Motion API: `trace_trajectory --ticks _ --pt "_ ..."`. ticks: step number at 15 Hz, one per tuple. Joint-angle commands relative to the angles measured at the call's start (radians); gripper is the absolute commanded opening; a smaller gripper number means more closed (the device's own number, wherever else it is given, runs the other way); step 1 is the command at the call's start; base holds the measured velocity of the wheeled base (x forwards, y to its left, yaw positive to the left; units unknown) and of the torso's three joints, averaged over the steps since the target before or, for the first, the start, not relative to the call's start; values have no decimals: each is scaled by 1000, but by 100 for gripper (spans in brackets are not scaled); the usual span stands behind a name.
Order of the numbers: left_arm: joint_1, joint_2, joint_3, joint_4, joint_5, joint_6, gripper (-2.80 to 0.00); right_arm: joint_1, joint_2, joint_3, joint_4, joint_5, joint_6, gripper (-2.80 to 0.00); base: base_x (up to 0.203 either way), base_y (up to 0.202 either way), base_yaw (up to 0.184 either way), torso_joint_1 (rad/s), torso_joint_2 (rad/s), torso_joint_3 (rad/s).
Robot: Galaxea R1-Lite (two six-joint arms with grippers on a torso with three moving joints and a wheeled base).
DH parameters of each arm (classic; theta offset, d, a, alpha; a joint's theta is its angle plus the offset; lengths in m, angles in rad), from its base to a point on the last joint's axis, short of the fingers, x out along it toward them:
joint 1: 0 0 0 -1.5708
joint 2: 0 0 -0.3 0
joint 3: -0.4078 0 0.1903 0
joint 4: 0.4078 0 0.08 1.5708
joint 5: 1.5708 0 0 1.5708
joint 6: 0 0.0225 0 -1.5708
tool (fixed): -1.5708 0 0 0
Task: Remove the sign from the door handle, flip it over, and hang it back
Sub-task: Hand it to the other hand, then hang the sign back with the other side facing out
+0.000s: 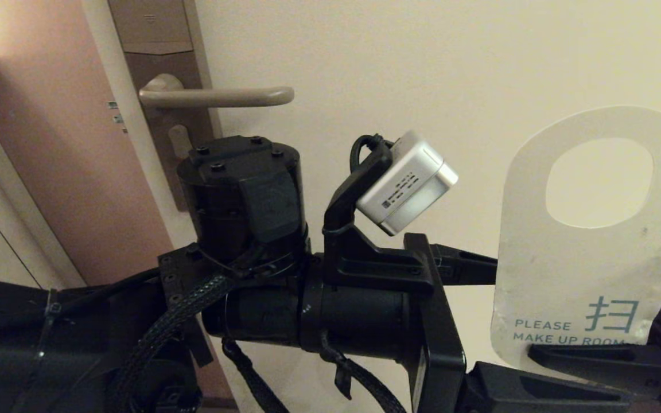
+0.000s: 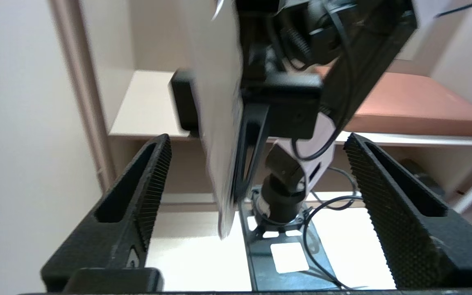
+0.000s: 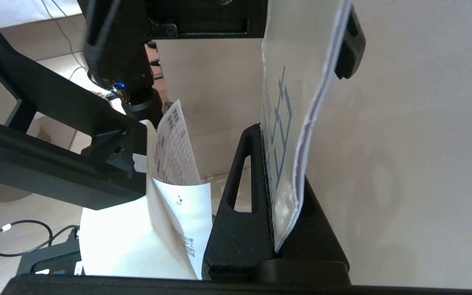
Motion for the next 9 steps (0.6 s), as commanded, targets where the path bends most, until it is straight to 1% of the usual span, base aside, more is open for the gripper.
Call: trace_trajectory --ticks 1,3,4,7,9 --pt "2 -30 31 -5 18 -2 0 0 -7 1 -3 2 -1 -280 0 0 0 0 0 0" --pt "5 -57 69 -5 71 -2 0 0 -16 18 -3 -12 -1 -280 0 0 0 0 0 0" --pt "5 -71 86 -5 86 -2 0 0 -25 23 -3 -18 -1 -280 0 0 0 0 0 0" --pt "11 -122 145 -5 98 0 0 0 -38 30 -3 -33 -1 -280 0 0 0 0 0 0" --pt "29 -159 191 -17 99 1 0 0 -43 37 -3 -56 -1 -280 0 0 0 0 0 0"
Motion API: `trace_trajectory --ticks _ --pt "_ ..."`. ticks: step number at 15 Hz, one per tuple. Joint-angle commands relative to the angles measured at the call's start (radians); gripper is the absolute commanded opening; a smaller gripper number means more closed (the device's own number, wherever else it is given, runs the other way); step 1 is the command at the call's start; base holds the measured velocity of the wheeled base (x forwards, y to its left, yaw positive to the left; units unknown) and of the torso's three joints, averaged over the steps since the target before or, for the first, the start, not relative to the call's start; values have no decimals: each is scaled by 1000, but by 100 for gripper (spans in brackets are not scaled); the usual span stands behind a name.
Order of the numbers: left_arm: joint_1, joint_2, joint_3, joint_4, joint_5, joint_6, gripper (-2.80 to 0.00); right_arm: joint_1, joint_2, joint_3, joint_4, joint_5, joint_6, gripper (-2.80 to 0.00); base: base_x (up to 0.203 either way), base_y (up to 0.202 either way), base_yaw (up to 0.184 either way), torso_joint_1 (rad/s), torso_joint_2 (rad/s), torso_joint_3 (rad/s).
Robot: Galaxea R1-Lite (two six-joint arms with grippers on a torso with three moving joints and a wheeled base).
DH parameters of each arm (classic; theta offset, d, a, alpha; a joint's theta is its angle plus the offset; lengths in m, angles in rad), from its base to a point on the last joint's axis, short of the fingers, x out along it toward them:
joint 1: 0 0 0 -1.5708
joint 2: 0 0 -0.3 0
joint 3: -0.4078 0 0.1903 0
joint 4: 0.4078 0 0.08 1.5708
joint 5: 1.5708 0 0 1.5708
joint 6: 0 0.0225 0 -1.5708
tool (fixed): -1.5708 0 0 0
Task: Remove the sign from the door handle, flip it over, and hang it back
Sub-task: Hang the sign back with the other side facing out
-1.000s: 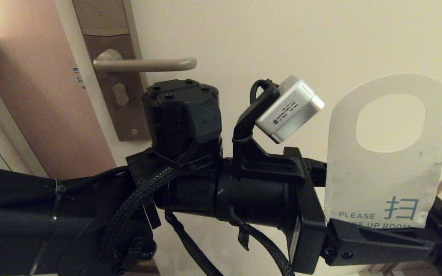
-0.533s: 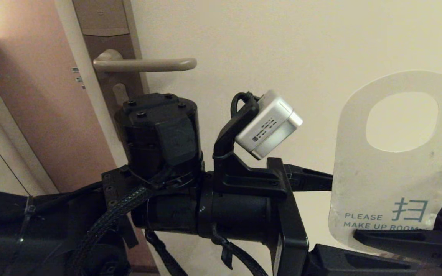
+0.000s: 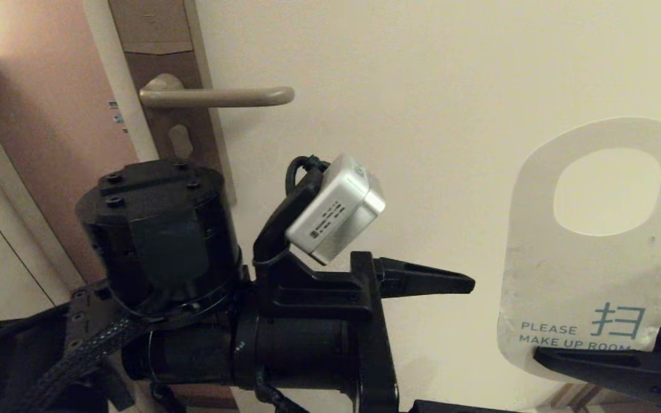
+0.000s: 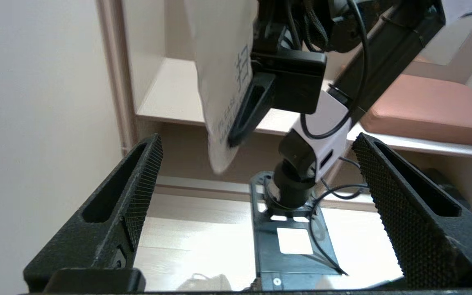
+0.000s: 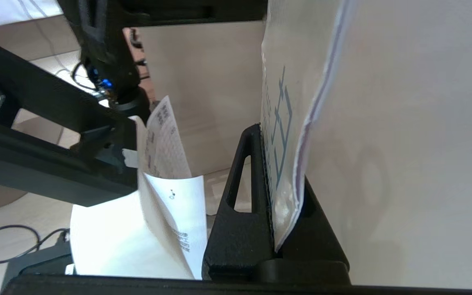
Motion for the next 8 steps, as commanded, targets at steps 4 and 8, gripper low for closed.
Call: trace_trajectory --ticks 4,8 --pt "50 -72 111 -105 9 -1 0 1 -12 3 -3 -13 0 -280 0 0 0 0 0 0" --pt "65 -93 130 -120 52 -1 -280 1 -22 6 -3 -42 0 -280 0 0 0 0 0 0"
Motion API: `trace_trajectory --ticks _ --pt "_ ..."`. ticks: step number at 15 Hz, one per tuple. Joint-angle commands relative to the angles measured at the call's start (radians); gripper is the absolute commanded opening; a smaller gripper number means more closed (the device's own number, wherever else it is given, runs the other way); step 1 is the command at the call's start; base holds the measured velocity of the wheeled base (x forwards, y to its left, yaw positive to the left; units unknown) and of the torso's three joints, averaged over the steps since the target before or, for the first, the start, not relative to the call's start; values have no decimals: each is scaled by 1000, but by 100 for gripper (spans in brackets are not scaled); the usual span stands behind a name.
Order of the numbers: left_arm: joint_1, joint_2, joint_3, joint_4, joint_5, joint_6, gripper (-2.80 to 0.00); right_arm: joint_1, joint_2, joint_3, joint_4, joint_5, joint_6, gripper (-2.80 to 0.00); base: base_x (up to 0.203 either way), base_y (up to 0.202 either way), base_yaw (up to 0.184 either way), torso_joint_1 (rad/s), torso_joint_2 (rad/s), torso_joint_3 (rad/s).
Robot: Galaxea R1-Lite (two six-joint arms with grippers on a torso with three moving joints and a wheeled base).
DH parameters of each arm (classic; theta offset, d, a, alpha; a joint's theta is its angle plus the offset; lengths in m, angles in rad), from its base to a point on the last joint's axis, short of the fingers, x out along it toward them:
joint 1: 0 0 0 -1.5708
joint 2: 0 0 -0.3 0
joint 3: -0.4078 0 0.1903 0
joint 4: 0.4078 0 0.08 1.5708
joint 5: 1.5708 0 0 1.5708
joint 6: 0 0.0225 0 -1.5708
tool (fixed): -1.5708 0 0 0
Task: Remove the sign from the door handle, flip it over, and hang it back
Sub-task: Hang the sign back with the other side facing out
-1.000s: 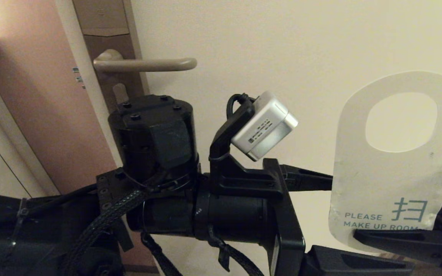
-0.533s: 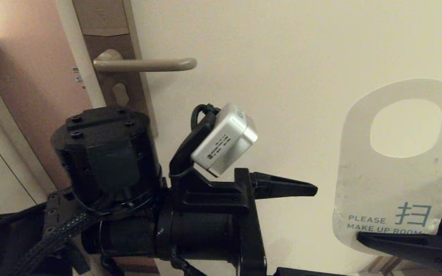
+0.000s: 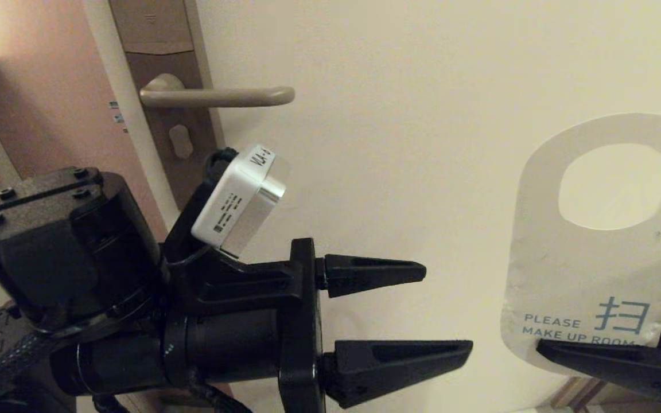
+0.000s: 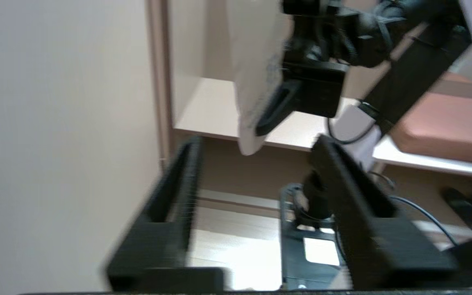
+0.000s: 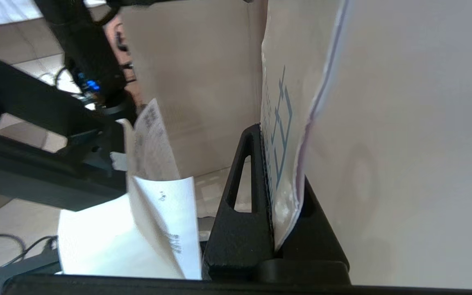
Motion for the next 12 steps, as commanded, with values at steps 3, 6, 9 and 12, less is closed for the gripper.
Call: trace_trajectory --ticks 3,6,9,12 --pt "2 -41 38 -4 87 32 -280 1 -14 3 -3 -6 0 -280 0 0 0 0 0 0" --pt "2 -65 89 -4 295 102 -280 1 -20 4 -3 -44 -2 -280 0 0 0 0 0 0" --pt "0 -120 156 4 507 162 -280 1 -36 12 -3 -104 0 -280 0 0 0 0 0 0" --pt "7 -197 263 6 701 209 -280 1 -58 31 -3 -109 -1 -280 0 0 0 0 0 0"
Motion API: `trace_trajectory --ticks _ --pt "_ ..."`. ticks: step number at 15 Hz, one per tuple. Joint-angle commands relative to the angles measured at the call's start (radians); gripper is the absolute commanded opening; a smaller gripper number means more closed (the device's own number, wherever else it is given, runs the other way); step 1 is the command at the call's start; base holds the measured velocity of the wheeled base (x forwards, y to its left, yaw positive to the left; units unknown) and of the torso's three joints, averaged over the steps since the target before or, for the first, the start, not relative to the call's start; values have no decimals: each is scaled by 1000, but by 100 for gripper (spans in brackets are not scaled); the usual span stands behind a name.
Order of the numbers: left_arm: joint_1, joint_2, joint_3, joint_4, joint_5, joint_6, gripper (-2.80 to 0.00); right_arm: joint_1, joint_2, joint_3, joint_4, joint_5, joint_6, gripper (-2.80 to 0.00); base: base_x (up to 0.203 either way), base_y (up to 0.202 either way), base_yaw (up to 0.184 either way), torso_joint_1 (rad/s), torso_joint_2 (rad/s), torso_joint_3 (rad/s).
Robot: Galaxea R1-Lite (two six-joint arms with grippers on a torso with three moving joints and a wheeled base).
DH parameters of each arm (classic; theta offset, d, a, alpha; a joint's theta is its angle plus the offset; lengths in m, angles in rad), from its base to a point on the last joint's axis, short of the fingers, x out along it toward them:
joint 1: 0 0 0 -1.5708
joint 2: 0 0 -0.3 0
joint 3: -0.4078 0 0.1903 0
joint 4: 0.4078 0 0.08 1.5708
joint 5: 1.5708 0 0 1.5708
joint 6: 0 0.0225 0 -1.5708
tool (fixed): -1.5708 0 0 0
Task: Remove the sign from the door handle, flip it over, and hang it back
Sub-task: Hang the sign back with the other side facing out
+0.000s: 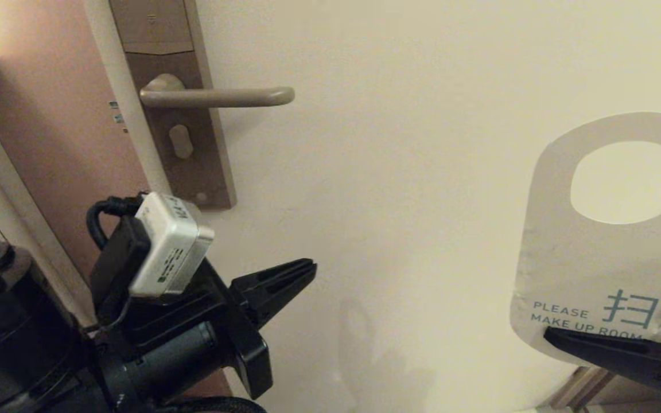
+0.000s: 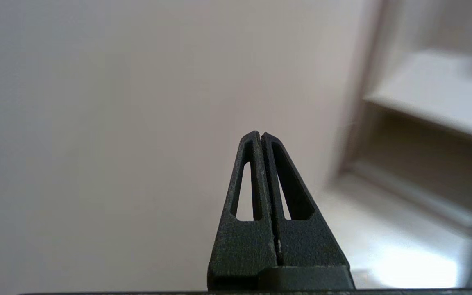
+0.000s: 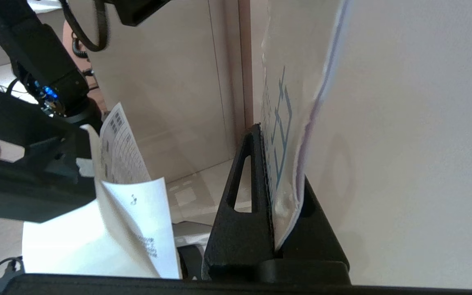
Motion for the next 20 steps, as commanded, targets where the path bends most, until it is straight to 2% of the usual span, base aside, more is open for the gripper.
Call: trace_trajectory --ticks 1,4,5,7,11,15,17,20 --pt "13 -73 71 1 81 12 -280 1 -23 17 -3 3 -1 -280 0 0 0 0 0 0" --pt "78 -211 169 84 192 32 -280 1 -54 55 -3 2 -1 -280 0 0 0 0 0 0" --pt "136 -251 185 127 230 34 -280 1 -57 56 -3 1 -1 -280 0 0 0 0 0 0" --pt "280 -315 200 207 265 34 -280 1 -57 56 -3 2 -1 -280 0 0 0 0 0 0" --pt "630 -488 239 366 277 36 -280 0 -55 59 -3 1 -1 -280 0 0 0 0 0 0" --pt "900 -715 367 481 274 31 -280 0 -58 74 -3 -48 -3 -280 0 0 0 0 0 0" --pt "939 -815 397 551 271 29 -280 -1 -60 80 -3 -48 -4 -280 0 0 0 0 0 0" --pt "951 -1006 408 725 268 29 -280 -1 -71 91 -2 -49 -5 -280 0 0 0 0 0 0"
